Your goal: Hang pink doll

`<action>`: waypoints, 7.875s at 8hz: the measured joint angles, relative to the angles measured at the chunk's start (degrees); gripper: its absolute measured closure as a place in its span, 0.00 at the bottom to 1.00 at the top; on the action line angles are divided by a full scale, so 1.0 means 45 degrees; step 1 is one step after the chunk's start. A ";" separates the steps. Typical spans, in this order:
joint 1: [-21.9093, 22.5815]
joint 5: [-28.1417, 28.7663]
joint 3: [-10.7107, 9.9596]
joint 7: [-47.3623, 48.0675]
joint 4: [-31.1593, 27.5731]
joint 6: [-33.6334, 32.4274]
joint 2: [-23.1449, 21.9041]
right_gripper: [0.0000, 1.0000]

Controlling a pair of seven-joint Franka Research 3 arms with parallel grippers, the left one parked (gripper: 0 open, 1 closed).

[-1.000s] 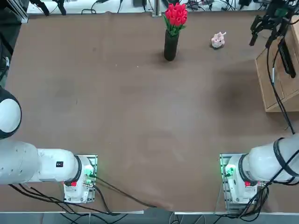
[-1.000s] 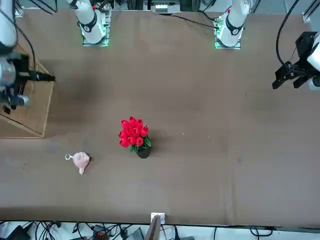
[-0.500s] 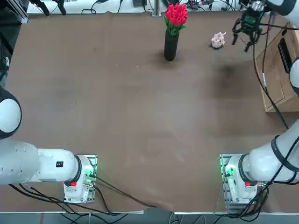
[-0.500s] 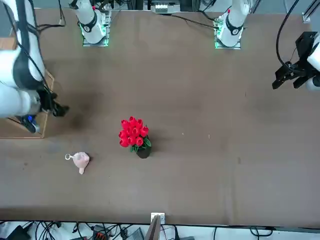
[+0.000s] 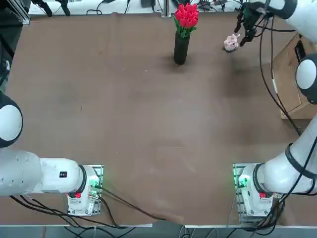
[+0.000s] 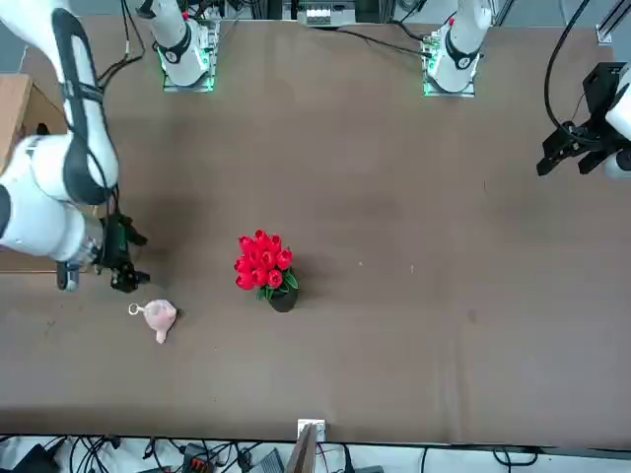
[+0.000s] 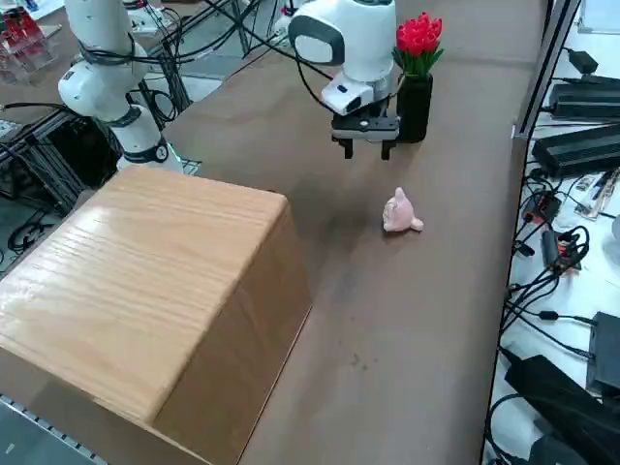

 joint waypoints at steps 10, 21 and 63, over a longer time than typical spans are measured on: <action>0.0878 -0.1544 -0.0096 0.2637 0.0204 0.4718 0.2546 0.00; 0.1095 -0.3627 -0.0433 0.3875 0.0383 0.5604 0.3200 0.01; -0.1448 -0.4728 -0.1993 0.1294 -0.5225 0.3036 -0.4452 0.58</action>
